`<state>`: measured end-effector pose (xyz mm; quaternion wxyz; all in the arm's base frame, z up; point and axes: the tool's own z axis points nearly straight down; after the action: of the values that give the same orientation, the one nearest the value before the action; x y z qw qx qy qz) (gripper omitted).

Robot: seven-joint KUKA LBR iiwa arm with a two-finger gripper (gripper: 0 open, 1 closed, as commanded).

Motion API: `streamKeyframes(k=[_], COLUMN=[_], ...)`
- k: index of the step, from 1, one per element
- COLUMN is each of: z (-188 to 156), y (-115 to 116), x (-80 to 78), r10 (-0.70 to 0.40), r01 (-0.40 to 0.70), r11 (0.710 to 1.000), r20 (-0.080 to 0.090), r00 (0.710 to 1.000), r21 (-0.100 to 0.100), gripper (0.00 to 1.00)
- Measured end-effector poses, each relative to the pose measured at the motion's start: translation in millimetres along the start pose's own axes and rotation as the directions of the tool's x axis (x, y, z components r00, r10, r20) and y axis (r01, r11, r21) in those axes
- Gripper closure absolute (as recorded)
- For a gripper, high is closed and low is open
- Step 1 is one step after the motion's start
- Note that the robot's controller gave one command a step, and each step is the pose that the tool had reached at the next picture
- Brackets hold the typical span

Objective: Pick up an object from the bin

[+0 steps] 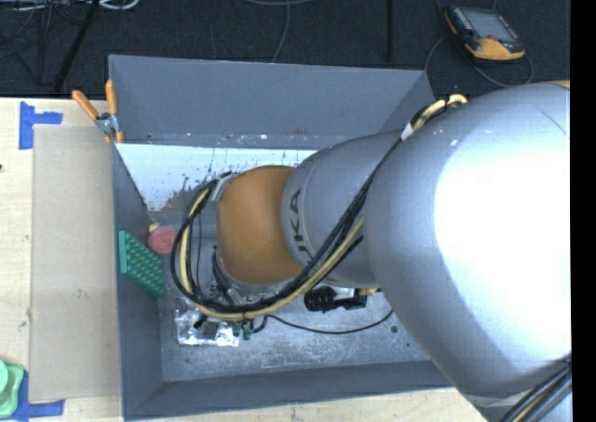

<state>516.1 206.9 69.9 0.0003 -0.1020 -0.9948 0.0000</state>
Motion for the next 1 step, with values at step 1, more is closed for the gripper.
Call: streamKeyframes(k=[1], z=[-164.3], y=[1.6], x=[-12.7], r10=[-0.01], r01=[0.01], r11=[1.0], r20=[0.008], r00=[1.0], r21=[-0.004], gripper=[1.0])
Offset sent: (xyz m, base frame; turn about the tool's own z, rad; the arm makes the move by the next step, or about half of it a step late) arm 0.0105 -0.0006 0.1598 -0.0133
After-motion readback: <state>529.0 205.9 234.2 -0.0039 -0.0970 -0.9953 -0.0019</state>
